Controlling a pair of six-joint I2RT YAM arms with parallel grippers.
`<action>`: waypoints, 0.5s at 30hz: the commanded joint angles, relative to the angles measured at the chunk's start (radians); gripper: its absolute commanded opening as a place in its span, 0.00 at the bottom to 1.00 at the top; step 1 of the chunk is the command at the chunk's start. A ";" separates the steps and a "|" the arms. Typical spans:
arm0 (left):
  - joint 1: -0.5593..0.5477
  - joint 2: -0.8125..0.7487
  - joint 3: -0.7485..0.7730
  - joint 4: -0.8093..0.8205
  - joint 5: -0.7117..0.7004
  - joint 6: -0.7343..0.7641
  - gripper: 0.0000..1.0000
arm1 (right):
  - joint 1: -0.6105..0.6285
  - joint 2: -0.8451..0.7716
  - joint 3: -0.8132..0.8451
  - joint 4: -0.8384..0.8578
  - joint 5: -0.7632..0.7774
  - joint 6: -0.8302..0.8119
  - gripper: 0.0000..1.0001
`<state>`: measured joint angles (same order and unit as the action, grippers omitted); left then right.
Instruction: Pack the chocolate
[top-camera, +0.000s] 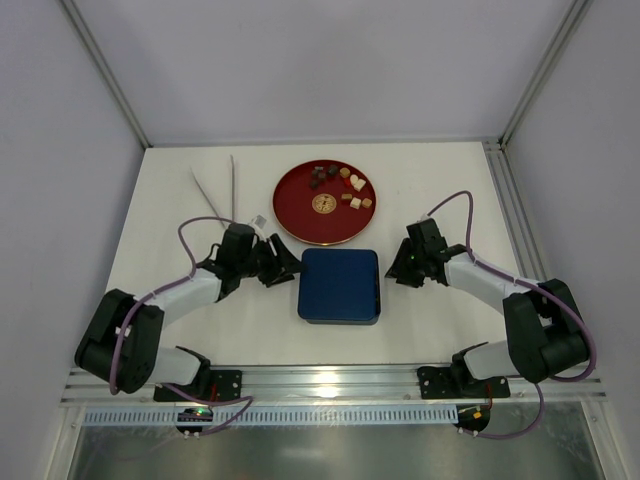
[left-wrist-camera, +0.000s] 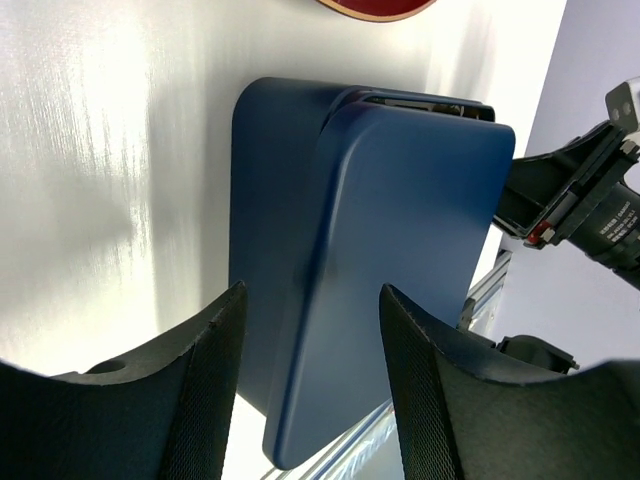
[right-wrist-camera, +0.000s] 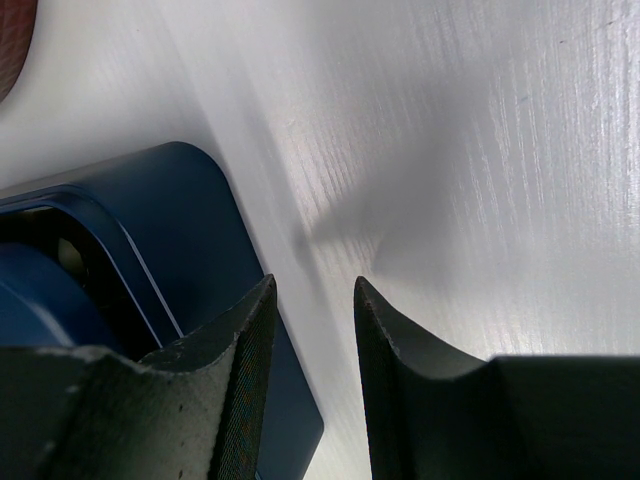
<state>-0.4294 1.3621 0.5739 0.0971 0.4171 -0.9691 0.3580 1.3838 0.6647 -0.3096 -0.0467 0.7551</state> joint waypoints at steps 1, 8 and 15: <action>0.004 -0.038 0.040 -0.043 0.003 0.040 0.55 | 0.006 0.008 0.019 0.030 0.008 -0.005 0.39; 0.000 -0.075 -0.002 -0.048 0.037 0.041 0.54 | 0.006 0.008 0.019 0.032 0.010 -0.007 0.39; -0.031 -0.087 -0.020 -0.066 0.025 0.041 0.52 | 0.007 0.011 0.021 0.033 0.007 -0.005 0.39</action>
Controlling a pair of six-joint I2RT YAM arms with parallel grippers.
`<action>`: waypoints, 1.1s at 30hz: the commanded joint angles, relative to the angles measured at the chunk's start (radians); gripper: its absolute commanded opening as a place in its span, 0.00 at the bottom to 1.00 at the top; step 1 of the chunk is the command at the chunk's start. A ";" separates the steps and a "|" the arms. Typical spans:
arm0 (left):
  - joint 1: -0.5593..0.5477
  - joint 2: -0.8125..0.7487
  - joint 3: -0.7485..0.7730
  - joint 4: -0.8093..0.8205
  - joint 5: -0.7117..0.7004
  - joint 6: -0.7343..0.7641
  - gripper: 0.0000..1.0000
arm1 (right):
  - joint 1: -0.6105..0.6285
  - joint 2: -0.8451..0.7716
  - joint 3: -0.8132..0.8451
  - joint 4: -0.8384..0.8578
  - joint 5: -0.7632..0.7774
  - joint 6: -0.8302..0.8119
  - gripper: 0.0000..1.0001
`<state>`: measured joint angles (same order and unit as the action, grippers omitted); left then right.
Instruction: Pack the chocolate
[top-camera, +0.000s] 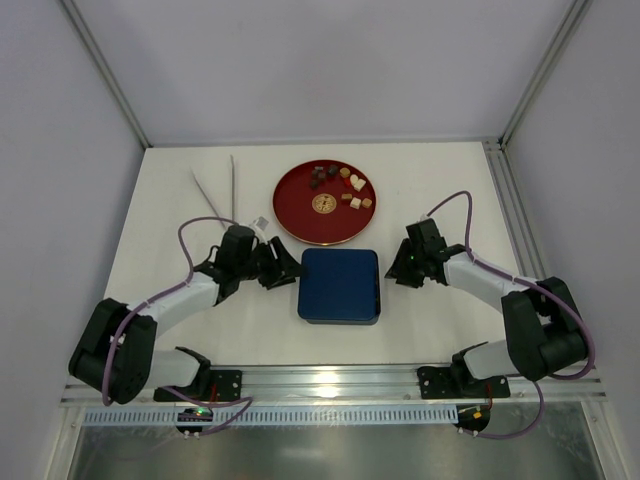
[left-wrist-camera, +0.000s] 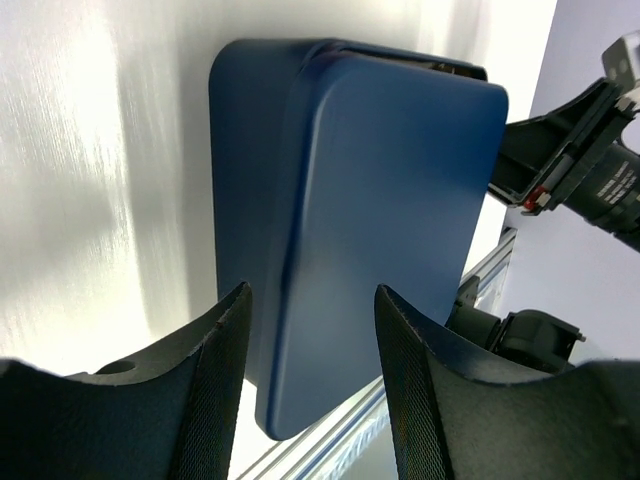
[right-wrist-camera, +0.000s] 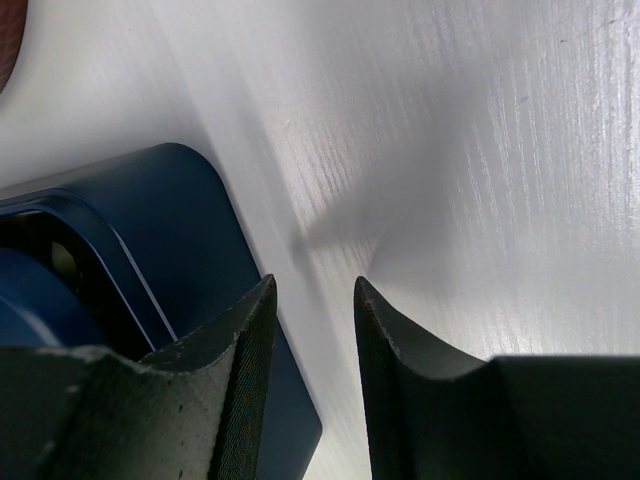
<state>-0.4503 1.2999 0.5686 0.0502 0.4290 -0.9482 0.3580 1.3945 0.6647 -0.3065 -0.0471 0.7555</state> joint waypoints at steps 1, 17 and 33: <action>-0.010 -0.024 -0.018 -0.021 0.011 0.020 0.52 | 0.006 0.000 0.021 0.030 0.007 -0.004 0.39; -0.048 0.004 0.016 -0.019 0.008 0.000 0.45 | 0.030 -0.014 0.021 0.023 0.024 -0.001 0.34; -0.065 0.052 0.065 -0.007 -0.009 -0.024 0.42 | 0.070 -0.040 0.016 0.017 0.030 0.010 0.24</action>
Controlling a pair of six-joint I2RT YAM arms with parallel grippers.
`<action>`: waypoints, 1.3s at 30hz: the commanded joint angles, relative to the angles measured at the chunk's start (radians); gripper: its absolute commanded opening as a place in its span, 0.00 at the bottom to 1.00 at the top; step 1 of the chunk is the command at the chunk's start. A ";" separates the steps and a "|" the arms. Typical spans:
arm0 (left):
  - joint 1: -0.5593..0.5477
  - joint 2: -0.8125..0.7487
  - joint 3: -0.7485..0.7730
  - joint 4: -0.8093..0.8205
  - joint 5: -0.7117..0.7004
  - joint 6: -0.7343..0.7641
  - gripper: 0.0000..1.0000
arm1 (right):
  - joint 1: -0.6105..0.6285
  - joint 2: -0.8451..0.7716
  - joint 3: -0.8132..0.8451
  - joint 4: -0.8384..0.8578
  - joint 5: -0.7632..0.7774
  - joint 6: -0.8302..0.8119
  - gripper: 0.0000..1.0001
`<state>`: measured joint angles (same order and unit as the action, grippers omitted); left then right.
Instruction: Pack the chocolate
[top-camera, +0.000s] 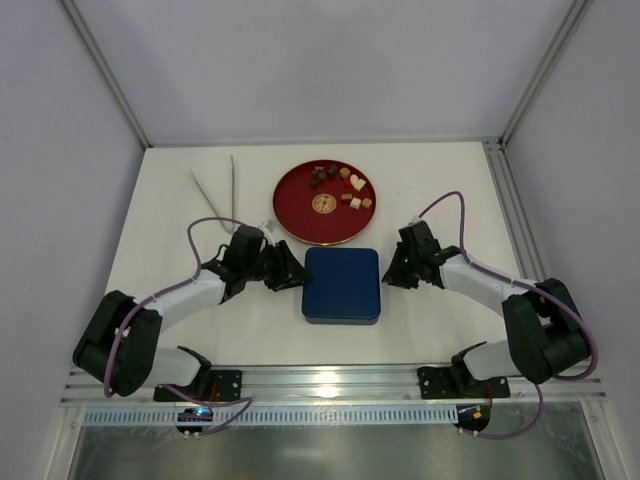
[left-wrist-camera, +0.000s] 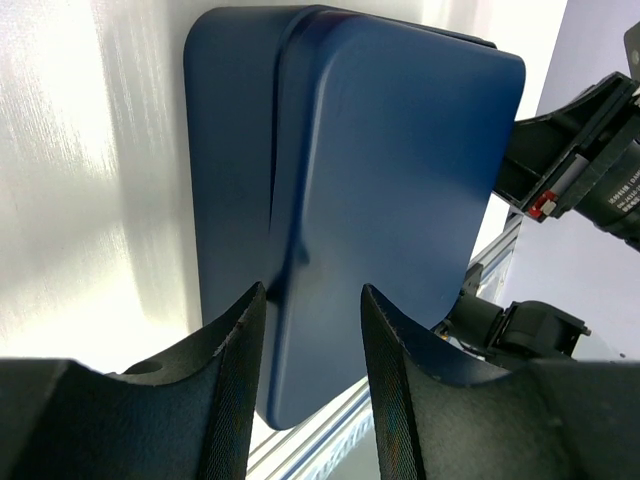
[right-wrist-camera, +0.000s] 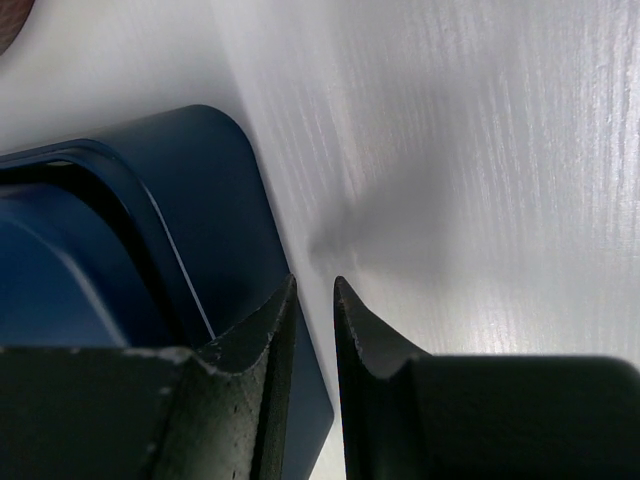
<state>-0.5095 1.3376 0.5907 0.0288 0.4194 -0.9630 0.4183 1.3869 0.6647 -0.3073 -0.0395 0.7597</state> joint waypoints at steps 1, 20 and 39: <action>-0.006 0.020 0.044 0.017 -0.001 -0.011 0.42 | 0.013 -0.034 0.016 0.017 0.023 0.006 0.23; -0.014 0.069 0.096 0.008 -0.013 -0.025 0.42 | 0.033 -0.035 0.027 0.008 0.033 0.000 0.23; -0.014 0.103 0.124 -0.058 -0.070 0.000 0.47 | 0.034 -0.045 0.033 -0.013 0.035 -0.017 0.27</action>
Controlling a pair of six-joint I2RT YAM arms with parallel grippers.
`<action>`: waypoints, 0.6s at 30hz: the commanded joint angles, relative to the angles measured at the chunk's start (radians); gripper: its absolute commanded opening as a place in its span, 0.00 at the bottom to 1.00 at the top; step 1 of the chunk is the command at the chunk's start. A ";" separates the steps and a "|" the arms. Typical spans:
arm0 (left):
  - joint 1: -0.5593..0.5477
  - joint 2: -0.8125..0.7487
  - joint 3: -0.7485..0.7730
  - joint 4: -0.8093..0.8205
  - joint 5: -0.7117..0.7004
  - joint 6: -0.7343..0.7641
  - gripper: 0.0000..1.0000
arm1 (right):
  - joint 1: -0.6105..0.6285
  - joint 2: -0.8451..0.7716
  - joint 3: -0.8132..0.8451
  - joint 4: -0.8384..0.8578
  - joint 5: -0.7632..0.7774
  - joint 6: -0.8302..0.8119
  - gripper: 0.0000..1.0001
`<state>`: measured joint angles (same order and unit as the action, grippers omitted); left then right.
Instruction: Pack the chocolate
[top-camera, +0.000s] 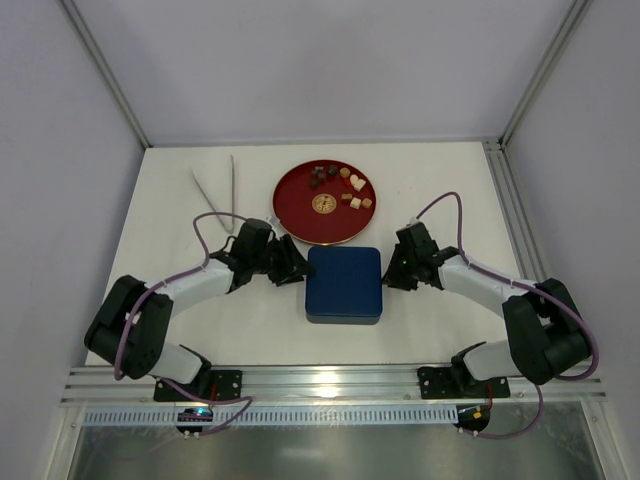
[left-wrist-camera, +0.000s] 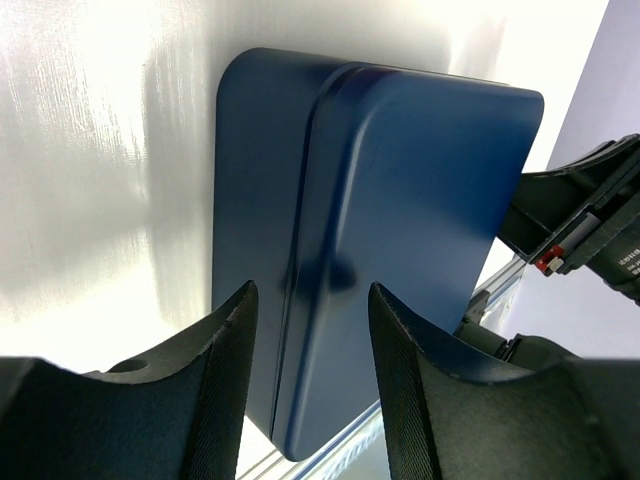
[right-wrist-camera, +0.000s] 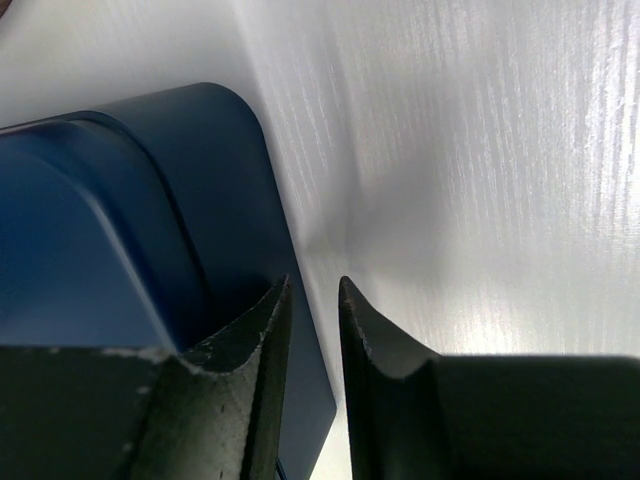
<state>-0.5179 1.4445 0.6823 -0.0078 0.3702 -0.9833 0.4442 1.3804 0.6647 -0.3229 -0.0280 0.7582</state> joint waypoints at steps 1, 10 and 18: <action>-0.005 -0.004 0.033 -0.023 -0.020 0.021 0.48 | 0.008 -0.041 0.035 -0.002 0.055 -0.019 0.29; 0.004 -0.058 0.074 -0.078 -0.034 0.080 0.57 | 0.002 -0.032 0.107 -0.059 0.102 -0.063 0.44; 0.021 -0.047 0.126 -0.142 0.004 0.141 0.58 | -0.051 -0.021 0.159 -0.082 0.091 -0.095 0.48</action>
<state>-0.5014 1.4124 0.7746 -0.1066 0.3523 -0.8883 0.4122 1.3701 0.7807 -0.3954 0.0429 0.6918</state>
